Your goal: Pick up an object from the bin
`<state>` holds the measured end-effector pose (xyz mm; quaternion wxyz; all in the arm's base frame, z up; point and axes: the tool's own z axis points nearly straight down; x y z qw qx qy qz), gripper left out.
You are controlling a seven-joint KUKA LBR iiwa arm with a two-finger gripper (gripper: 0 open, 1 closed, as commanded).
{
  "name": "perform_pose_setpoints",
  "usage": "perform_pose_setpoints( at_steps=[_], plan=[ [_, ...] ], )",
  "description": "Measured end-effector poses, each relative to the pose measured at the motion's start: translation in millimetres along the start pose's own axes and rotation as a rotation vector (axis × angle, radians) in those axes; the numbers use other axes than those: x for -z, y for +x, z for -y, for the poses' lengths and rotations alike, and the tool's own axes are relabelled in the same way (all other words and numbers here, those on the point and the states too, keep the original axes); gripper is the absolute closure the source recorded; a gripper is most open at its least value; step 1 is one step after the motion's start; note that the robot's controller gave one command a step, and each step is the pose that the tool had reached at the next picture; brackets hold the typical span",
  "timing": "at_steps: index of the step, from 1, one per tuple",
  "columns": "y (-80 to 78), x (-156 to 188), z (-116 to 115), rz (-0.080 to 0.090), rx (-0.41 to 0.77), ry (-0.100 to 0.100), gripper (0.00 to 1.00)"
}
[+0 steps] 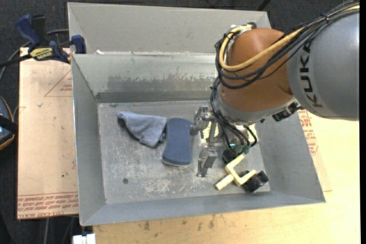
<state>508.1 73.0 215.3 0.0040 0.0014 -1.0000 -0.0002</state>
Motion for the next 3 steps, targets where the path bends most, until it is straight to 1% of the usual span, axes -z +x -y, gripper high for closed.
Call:
perform_pose_setpoints(
  at_steps=[1, 2, 3],
  plan=[
    [-1.6, 3.9, 0.5, 0.008, -0.003, -0.001, 0.00],
    [1.4, -40.8, -10.1, 0.013, -0.082, -0.002, 0.00],
    [5.5, -60.6, -32.3, 0.004, -0.236, 0.000, 0.00]
  ],
)
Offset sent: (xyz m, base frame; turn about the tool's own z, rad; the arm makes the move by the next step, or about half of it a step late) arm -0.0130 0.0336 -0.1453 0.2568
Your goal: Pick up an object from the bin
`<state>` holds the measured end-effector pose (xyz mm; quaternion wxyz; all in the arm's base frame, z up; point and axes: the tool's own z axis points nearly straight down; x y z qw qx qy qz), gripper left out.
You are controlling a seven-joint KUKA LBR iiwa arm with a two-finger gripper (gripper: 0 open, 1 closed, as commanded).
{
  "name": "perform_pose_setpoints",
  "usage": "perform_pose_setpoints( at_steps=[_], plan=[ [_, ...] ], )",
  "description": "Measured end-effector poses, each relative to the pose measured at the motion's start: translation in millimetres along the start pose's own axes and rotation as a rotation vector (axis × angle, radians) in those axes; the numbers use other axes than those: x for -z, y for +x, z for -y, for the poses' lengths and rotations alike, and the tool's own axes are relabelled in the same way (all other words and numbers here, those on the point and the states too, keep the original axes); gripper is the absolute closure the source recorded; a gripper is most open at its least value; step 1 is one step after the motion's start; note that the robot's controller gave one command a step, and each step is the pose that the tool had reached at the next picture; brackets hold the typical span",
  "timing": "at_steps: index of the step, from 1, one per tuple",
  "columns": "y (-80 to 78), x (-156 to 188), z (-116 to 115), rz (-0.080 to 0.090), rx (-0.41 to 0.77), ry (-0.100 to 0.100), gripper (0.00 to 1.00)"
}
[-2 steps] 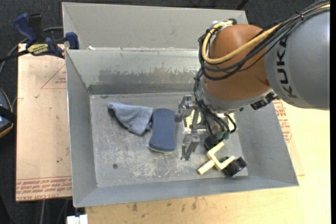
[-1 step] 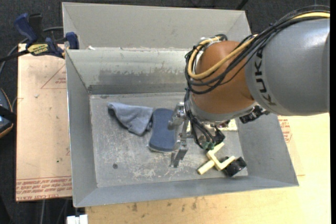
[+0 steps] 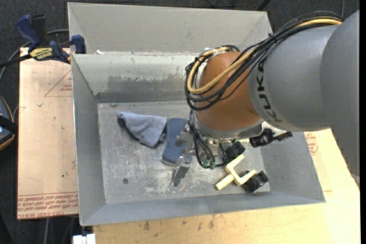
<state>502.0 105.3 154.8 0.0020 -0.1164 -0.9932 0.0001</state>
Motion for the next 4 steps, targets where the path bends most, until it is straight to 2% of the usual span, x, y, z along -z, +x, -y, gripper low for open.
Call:
perform_pose_setpoints(
  at_steps=[1, 2, 3, 4],
  plan=[
    [-24.8, -39.3, 7.8, 0.006, -0.111, -0.003, 0.00],
    [-26.2, -67.0, 5.7, 0.011, -0.326, -0.008, 0.00],
    [-33.3, -74.0, 3.3, 0.041, -0.252, -0.013, 1.00],
    [-33.3, -74.1, 3.3, 0.041, -0.252, -0.013, 1.00]
  ],
)
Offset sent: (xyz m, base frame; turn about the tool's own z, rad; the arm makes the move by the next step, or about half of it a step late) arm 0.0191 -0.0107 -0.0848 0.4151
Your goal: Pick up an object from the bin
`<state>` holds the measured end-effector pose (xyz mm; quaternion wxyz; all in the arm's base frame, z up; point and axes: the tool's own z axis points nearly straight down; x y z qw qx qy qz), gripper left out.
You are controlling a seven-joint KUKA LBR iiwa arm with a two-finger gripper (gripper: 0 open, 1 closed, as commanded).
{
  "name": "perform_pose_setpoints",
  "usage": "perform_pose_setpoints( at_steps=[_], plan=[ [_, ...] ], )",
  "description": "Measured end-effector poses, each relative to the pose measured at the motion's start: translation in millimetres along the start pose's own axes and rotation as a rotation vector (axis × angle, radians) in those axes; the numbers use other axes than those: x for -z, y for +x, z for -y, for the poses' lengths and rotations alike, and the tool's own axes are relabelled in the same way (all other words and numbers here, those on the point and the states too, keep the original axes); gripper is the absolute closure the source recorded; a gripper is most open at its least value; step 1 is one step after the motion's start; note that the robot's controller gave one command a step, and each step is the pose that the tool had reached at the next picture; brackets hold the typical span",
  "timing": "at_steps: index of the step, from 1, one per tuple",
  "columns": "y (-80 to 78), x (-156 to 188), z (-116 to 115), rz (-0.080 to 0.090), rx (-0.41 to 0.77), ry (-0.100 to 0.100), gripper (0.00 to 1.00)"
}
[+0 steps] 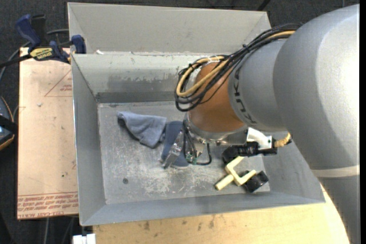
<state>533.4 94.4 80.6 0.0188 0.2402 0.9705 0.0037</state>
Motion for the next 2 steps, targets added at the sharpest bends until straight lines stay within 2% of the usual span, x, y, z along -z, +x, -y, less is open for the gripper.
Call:
perform_pose_setpoints(
  at_steps=[1, 2],
  plan=[
    [0.6, 4.1, 0.6, -0.006, 0.000, 0.004, 1.00],
    [4.0, 21.5, 1.3, -0.026, 0.002, 0.013, 1.00]
  ],
)
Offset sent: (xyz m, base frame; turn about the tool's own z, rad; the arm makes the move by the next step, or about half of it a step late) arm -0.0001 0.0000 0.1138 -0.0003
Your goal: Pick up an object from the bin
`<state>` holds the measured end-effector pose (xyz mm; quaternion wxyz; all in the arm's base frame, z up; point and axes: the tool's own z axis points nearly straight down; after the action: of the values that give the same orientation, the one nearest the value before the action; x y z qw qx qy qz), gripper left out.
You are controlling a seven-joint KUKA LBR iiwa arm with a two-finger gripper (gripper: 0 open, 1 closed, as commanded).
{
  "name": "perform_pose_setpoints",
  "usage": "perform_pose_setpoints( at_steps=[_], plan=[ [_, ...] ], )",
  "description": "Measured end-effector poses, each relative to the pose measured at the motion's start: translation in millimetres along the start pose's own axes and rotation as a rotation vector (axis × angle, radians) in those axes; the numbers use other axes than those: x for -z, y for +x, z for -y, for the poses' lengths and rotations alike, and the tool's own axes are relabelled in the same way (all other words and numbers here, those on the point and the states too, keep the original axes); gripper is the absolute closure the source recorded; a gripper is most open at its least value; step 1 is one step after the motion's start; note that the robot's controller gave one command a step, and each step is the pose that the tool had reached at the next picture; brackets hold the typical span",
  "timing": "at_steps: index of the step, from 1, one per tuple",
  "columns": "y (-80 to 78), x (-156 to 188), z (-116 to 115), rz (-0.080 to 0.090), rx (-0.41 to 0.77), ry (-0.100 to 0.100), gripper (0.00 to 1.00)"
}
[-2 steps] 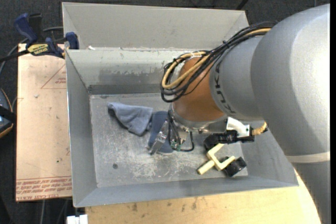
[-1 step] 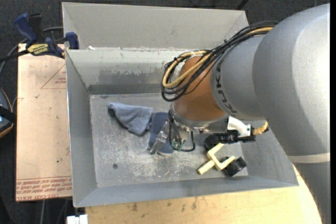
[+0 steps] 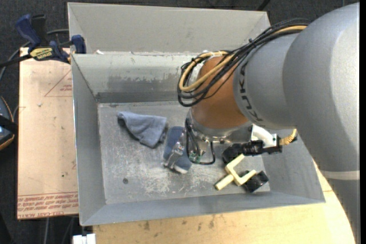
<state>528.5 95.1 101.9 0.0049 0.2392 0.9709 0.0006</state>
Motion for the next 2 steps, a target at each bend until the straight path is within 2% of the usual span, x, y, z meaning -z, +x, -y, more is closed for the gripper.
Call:
perform_pose_setpoints(
  at_steps=[2],
  plan=[
    [-0.6, 27.9, -1.3, -0.006, 0.002, 0.001, 1.00]
  ],
)
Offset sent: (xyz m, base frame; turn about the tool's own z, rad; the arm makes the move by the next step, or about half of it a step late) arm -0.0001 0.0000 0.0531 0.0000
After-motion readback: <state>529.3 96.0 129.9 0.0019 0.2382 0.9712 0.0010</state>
